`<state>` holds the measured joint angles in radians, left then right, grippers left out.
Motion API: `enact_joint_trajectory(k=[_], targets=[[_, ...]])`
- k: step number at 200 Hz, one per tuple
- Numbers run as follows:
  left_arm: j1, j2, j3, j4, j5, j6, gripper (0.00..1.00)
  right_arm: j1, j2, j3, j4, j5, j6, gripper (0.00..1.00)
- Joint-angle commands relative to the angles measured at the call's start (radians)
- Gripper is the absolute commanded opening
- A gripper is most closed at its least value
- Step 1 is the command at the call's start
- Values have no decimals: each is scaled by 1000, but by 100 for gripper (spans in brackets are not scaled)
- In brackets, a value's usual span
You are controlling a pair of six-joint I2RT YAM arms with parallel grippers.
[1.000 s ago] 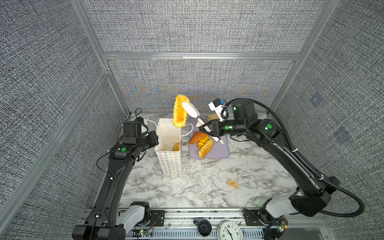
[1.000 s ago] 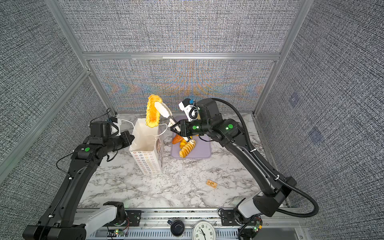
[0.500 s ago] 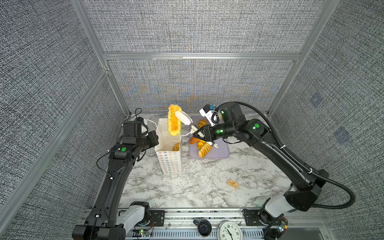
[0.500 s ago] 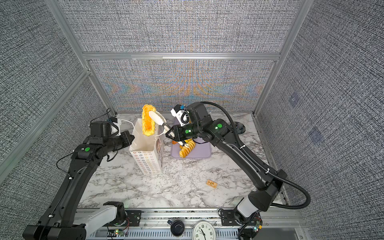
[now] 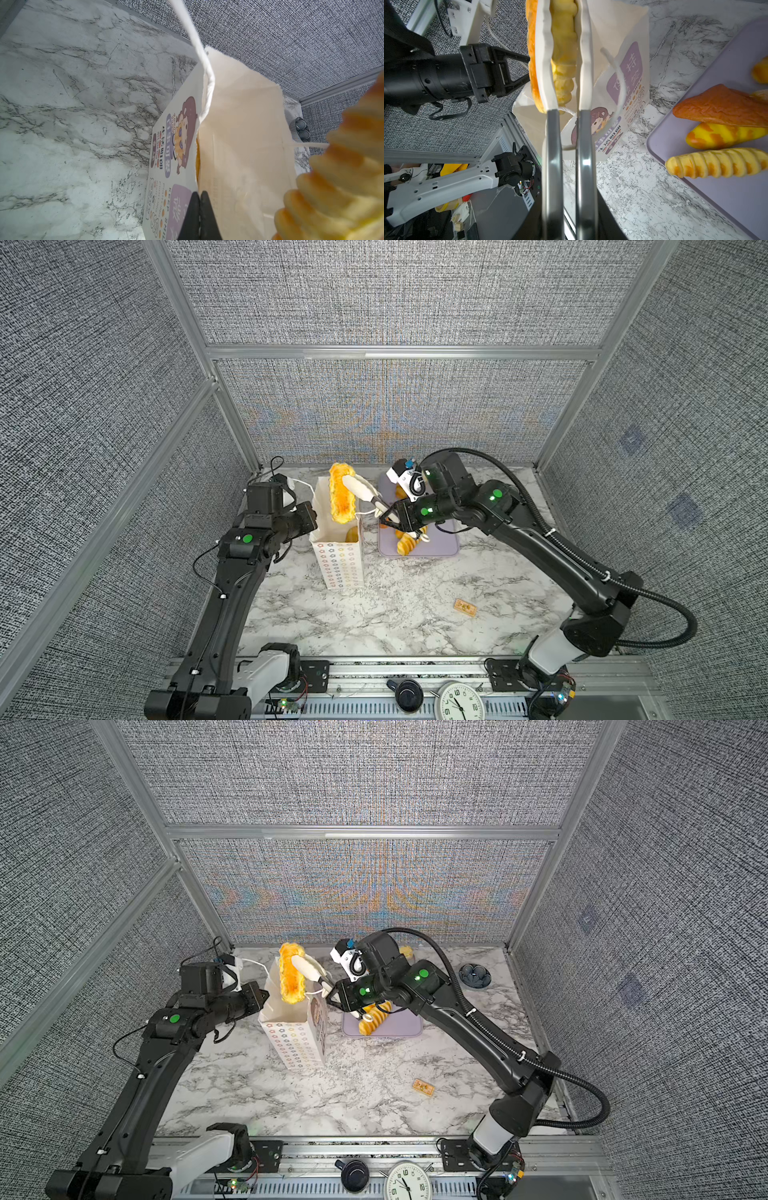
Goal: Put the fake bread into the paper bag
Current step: 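Lower the pastry into the bag and open the tongs to release it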
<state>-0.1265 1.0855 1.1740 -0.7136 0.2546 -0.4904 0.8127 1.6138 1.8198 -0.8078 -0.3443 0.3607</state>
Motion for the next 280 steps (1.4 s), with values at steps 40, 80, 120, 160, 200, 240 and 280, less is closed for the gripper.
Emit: enact_joint_trajectory(k=[40, 80, 120, 160, 200, 240, 280], targets=[[1, -1, 1, 1, 2, 1, 0, 19, 12, 24, -13, 48, -34, 31], [1, -2, 0, 0, 1, 1, 0, 26, 19, 24, -26, 71, -42, 33], [1, 1, 0, 1, 2, 1, 0, 28, 20, 30, -31, 74, -42, 37], [1, -1, 0, 0, 2, 1, 0, 28, 21, 41, -29, 74, -40, 44], [1, -5, -2, -2, 0, 2, 0, 28, 23, 54, -31, 73, -39, 48], [1, -5, -2, -1, 0, 3, 0, 28, 21, 68, -30, 73, -35, 49], [1, -3, -4, 0, -1, 1, 0, 27, 10, 79, -26, 91, -33, 49]])
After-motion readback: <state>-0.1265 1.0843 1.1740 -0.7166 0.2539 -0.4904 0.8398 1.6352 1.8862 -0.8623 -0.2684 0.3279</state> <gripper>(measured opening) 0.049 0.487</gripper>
